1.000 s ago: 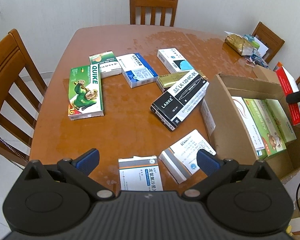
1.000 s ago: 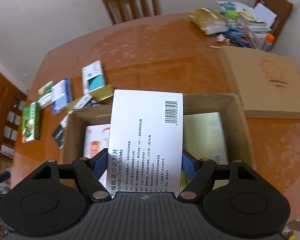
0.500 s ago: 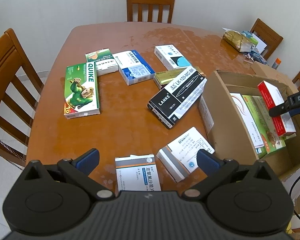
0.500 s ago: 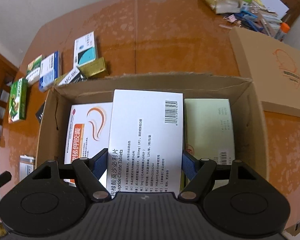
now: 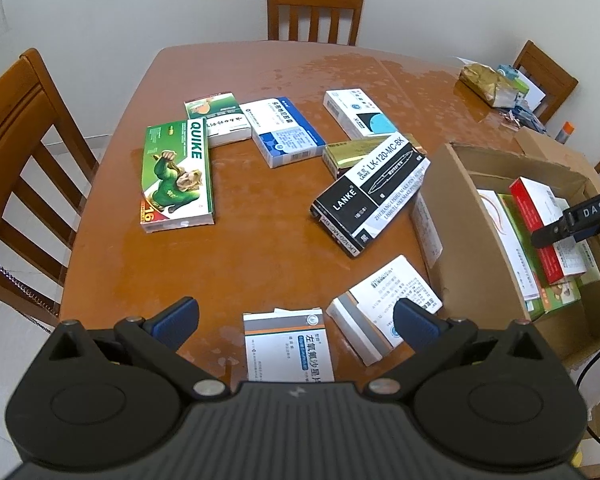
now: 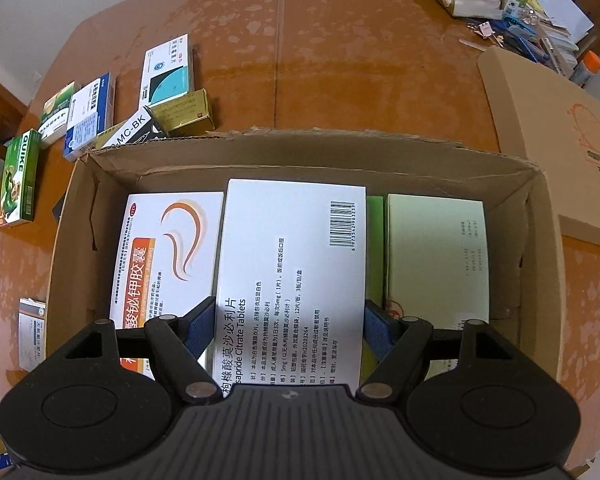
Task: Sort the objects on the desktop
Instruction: 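Lower the box into the cardboard box and open the right gripper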
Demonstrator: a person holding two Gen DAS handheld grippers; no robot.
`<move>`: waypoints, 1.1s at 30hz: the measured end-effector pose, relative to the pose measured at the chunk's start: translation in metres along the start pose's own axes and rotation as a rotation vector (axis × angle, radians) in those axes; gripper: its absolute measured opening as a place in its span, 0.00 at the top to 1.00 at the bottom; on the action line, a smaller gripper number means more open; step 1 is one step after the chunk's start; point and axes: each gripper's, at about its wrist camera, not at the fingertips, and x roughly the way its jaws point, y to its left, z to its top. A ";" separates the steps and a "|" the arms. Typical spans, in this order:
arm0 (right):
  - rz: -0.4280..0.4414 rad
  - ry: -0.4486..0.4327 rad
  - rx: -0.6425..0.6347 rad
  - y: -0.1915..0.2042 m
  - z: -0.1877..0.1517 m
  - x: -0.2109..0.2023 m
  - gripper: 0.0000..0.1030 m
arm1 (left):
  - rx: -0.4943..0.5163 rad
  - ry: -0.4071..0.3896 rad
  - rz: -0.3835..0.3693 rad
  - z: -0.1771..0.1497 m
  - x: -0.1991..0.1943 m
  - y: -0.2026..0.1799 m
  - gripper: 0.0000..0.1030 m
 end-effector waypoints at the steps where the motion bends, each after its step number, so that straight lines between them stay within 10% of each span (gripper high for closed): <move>1: -0.002 0.000 -0.001 0.000 0.000 0.001 0.23 | 0.000 0.001 0.000 0.000 0.000 0.000 0.00; 33: -0.032 0.006 -0.008 0.002 0.002 0.009 0.23 | -0.005 0.001 0.003 0.001 0.003 0.001 0.00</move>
